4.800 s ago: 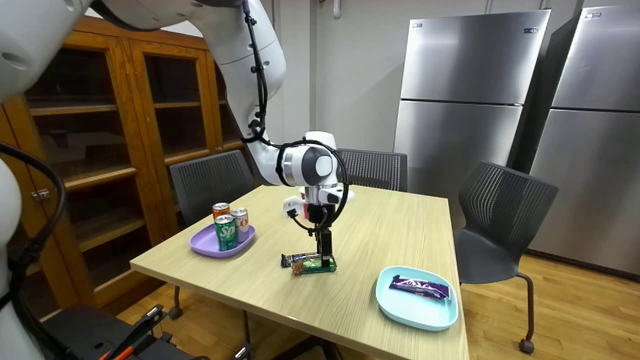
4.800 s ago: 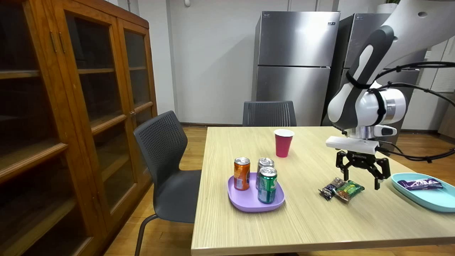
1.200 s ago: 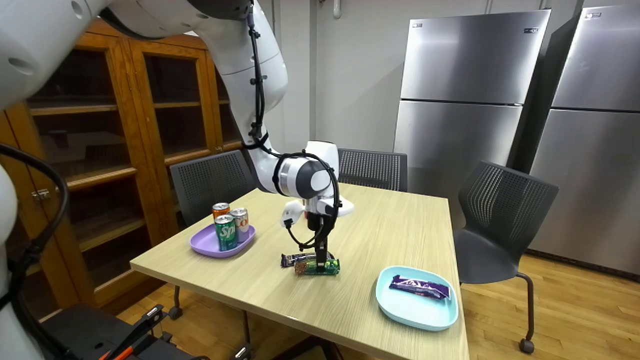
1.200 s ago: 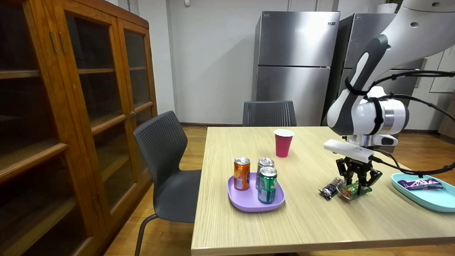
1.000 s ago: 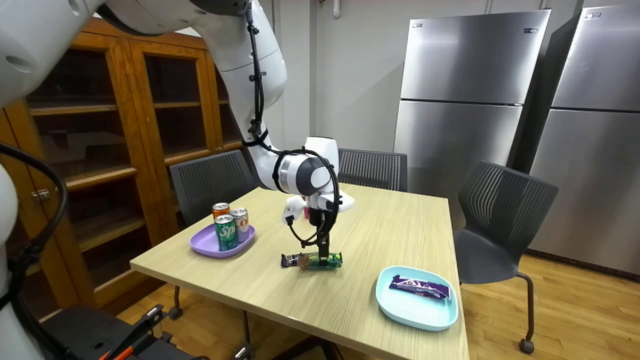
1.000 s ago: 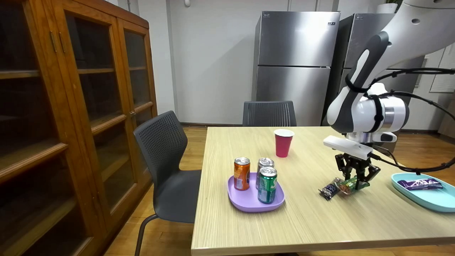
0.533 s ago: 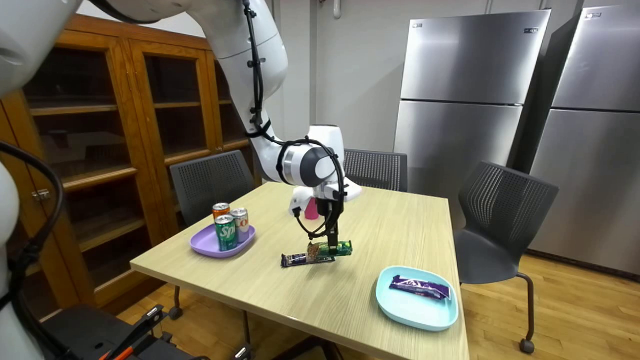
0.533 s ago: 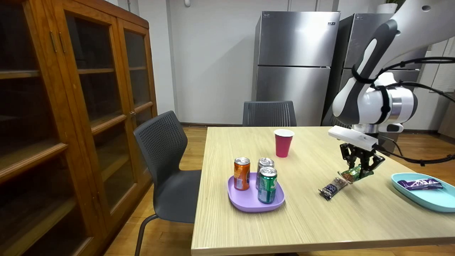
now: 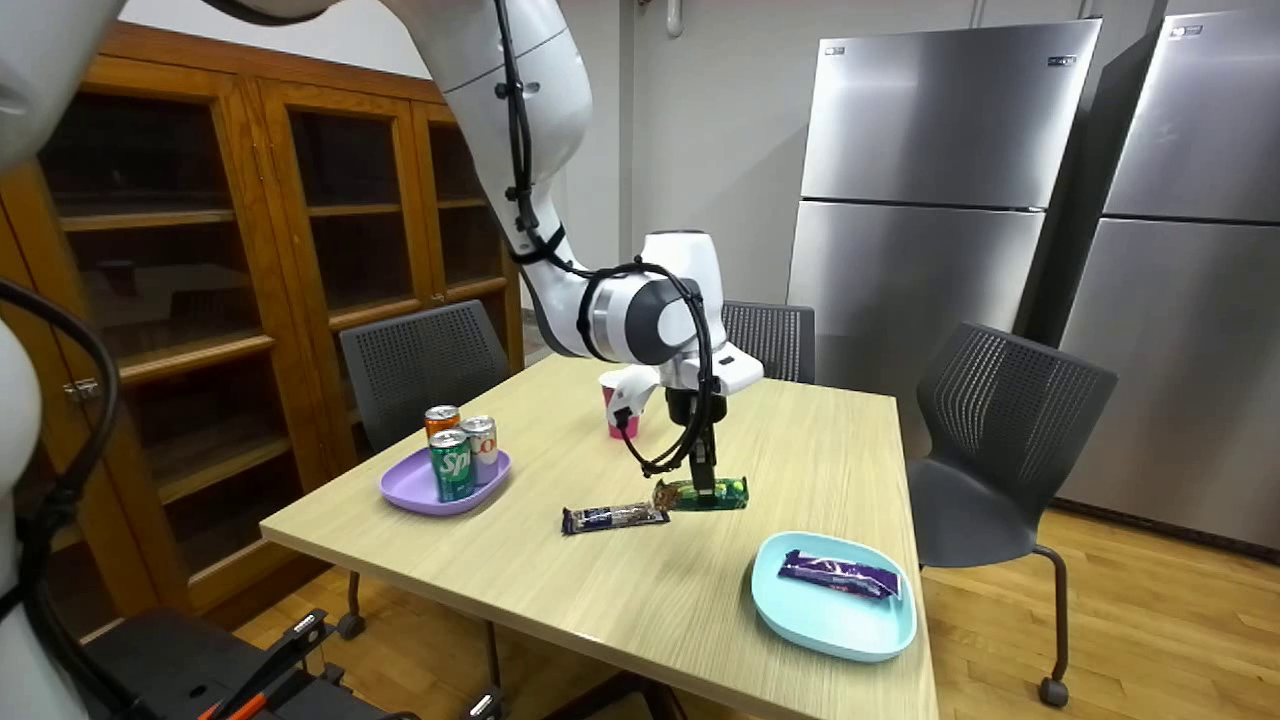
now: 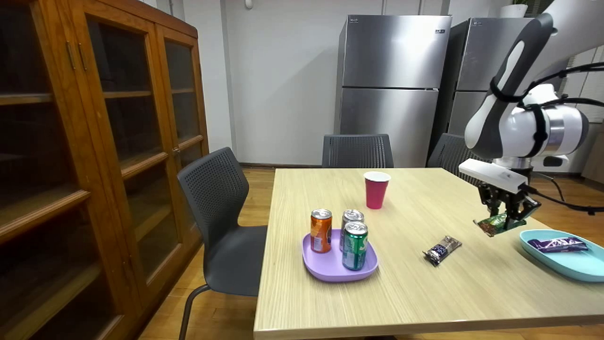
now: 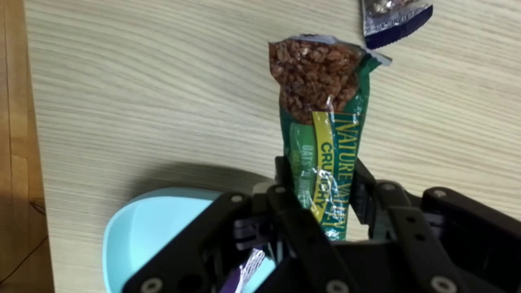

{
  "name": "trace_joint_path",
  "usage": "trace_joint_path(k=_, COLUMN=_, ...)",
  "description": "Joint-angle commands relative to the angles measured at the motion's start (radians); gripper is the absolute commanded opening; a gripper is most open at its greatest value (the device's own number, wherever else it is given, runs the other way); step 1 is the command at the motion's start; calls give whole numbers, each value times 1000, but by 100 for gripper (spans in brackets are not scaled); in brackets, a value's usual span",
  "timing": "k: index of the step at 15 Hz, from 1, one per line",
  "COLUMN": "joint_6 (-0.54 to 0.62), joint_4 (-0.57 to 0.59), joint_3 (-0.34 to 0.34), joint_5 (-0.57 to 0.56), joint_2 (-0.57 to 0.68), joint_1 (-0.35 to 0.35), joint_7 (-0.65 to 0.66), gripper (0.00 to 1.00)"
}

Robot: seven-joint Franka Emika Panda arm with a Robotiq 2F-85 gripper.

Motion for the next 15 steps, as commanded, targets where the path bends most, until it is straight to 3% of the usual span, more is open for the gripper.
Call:
trace_joint_path(k=1, joint_6=22, joint_4=-64, joint_3=-38, joint_5=-11, joint_2=-55, joint_1=9, joint_7=62, gripper=12)
trace_joint_path(k=8, joint_6=11, joint_4=-64, joint_3=-78, joint_5=-2, joint_2=-54, joint_1=-29, joint_7=117, gripper=12)
trace_joint_path(k=15, joint_6=-31, joint_4=6, joint_3=-68, joint_5=16, joint_2=-16, joint_1=-137, joint_7=119, gripper=12)
